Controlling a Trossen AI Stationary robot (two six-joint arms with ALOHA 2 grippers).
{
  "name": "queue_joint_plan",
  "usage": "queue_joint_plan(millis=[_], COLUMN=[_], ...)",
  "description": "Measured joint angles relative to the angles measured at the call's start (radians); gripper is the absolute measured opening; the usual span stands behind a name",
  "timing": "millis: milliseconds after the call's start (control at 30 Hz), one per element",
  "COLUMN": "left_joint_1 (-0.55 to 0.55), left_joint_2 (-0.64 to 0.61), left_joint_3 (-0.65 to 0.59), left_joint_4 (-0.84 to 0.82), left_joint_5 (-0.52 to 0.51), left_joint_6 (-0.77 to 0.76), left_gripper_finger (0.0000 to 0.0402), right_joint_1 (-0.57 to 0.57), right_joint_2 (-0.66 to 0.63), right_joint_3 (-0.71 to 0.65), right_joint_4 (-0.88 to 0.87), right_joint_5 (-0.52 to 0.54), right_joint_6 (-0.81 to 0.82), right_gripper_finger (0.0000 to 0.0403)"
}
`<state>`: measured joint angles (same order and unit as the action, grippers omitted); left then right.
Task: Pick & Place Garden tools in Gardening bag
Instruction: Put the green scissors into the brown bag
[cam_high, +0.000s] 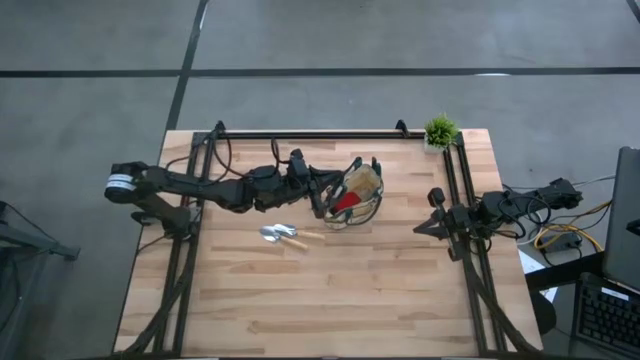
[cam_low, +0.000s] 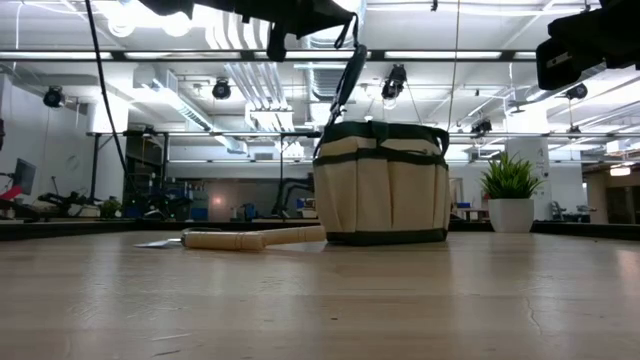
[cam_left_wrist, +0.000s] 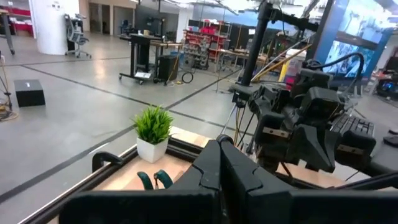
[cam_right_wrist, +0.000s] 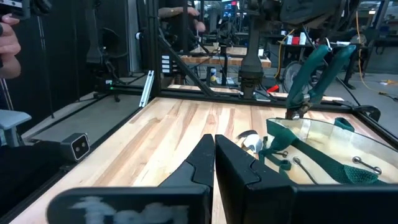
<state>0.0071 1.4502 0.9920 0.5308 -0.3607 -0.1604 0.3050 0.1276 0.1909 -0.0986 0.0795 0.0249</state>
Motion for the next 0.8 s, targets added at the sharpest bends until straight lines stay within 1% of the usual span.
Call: queue_joint_plan(millis=[167,633,800], left_joint_1=[-0.003,-0.02,-0.039], left_joint_2=[0.0,0.0,-0.001], left_joint_3=[-0.012,-0.217,-0.245], left_joint_4=[0.028,0.395,0.451], left_joint_5=[0.0,0.0,0.0], left_joint_6=[-0.033,-0.078,-0.091], left_gripper_finger=[0.0,0.0,0.0], right_joint_1=[0.0,0.0,0.0], right_joint_2=[0.0,0.0,0.0], right_joint_3=[0.0,0.0,0.0], right_joint_4=[0.0,0.0,0.0], right_joint_5=[0.0,0.0,0.0], right_joint_6=[-0.001,-0.001,-0.001], right_gripper_finger=[0.0008,0.0008,0.0008])
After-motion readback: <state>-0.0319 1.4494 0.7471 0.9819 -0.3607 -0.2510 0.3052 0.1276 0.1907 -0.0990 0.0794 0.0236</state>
